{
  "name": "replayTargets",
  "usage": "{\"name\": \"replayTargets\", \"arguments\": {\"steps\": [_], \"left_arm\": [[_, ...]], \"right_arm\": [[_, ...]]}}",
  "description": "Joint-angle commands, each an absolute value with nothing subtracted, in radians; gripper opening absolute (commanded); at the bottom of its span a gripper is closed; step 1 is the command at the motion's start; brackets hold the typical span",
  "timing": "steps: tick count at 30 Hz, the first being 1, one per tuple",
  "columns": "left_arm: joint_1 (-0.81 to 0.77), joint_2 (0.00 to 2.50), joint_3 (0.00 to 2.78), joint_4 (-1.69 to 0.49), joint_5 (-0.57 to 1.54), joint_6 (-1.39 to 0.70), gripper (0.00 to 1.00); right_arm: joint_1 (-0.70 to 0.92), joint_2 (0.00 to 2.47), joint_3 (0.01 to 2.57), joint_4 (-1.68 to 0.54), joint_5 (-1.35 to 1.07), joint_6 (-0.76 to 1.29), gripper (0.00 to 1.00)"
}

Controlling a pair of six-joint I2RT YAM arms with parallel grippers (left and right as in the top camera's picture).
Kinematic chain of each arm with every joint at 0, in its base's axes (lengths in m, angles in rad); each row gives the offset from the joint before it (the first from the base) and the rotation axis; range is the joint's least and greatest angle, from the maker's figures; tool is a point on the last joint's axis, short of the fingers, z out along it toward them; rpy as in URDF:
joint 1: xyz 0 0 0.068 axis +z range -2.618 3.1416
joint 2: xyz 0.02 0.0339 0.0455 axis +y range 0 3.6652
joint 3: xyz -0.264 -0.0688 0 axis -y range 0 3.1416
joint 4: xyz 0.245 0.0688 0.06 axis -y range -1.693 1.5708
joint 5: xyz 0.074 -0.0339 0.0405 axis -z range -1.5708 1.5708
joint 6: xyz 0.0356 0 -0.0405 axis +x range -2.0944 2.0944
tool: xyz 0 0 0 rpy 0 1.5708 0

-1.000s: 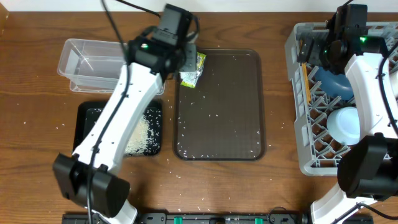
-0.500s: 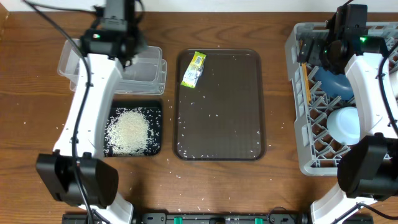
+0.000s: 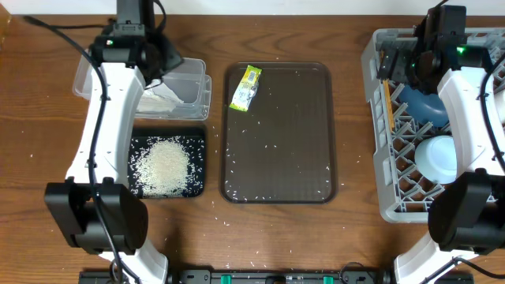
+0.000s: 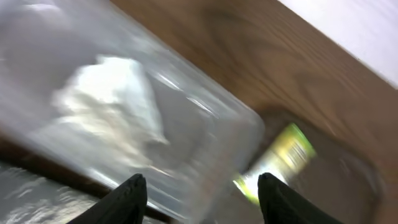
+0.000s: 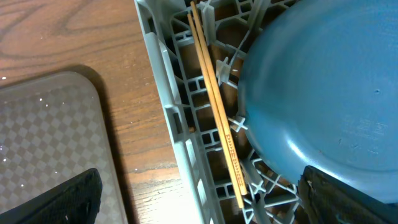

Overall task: Sort waste into correct bins and load items into the dishwasher rack
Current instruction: 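Carry the tissue left and drop it into the clear container, then reach the left gripper back to the snack wrapper and grasp it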

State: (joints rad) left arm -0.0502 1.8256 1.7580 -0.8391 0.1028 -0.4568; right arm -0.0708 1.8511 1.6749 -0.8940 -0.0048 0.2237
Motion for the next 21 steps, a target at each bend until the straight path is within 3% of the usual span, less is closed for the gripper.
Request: {"name": "replayTargets", "arguments": {"steps": [1,11,21], "left_arm": [[-0.133,1.829,1.756,-0.820,0.363,-0.204,0.60],[-0.384,1.950,1.756,-0.675,-0.005,-0.106,0.60],[-0.420,2.175,1.756,-0.516,-0.133,0.025,0.61]], "right_arm": [[-0.075,1.846,1.694,-0.894,-0.005,0.223,0.99],[-0.075,1.846,1.694,-0.894,-0.005,0.223,0.99],[-0.075,1.846,1.694,-0.894,-0.005,0.223,0.99]]}}
